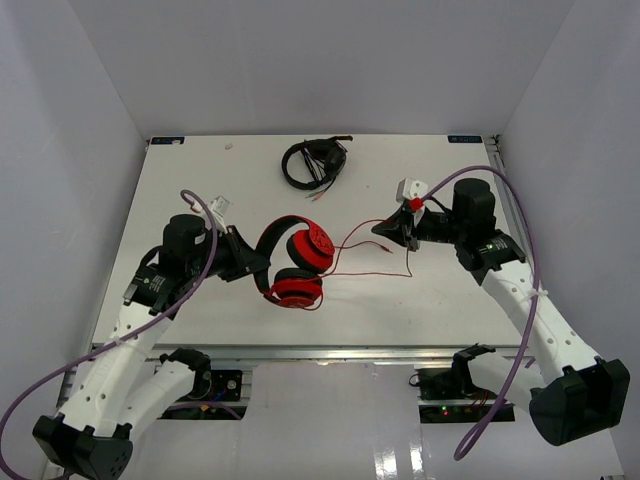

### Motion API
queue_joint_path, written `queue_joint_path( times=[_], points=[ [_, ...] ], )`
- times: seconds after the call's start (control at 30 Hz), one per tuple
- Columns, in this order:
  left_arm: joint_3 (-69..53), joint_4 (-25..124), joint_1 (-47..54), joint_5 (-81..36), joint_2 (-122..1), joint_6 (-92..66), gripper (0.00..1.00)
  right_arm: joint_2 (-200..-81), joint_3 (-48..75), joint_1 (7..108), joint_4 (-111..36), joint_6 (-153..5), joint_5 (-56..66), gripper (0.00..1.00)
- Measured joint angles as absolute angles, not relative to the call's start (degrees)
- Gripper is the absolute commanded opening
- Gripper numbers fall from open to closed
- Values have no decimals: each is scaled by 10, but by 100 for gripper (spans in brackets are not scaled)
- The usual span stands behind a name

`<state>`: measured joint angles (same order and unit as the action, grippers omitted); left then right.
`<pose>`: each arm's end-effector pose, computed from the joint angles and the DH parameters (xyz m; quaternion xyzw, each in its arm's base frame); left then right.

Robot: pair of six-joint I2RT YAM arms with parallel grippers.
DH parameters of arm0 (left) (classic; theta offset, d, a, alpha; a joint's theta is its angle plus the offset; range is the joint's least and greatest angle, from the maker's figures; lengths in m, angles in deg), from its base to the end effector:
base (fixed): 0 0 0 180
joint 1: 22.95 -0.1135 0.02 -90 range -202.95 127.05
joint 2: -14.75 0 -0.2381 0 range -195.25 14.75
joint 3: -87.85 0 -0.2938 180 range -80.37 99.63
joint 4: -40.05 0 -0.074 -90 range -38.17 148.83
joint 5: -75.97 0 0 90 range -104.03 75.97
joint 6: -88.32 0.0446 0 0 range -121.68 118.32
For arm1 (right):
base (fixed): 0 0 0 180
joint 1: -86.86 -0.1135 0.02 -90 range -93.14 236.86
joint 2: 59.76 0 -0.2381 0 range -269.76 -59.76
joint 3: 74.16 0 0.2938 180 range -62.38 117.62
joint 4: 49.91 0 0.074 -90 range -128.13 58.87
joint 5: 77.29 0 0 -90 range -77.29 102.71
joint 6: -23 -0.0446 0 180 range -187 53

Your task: Wrap the headphones

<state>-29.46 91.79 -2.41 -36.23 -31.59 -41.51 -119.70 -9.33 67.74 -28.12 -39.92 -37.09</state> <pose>0.2109 -0.0970 0.3017 -0.0590 0.8744 -0.3742 0.3031 0.2646 0.1278 0.3147 -0.5165 0.5719 0.2999 0.5623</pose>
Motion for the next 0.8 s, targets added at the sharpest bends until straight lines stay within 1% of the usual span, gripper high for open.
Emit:
queue_joint_path(
  times=[0.13,0.33,0.4,0.6,0.8],
  points=[
    [-297,917,-24,-351,-321,-393,0,-1199,-75,700,-293,-458,-375,8],
    [-312,924,-24,-299,-361,-353,0,-1200,3,715,-304,-498,-450,8],
    [-313,928,-24,-286,-381,-340,0,-1197,20,714,-314,-509,-454,8],
    [-312,921,-16,-284,-416,-284,0,-1223,48,719,-330,-532,-398,8],
    [-323,893,30,-302,-424,-235,0,-1288,53,719,-343,-565,-324,8]
  ],
)
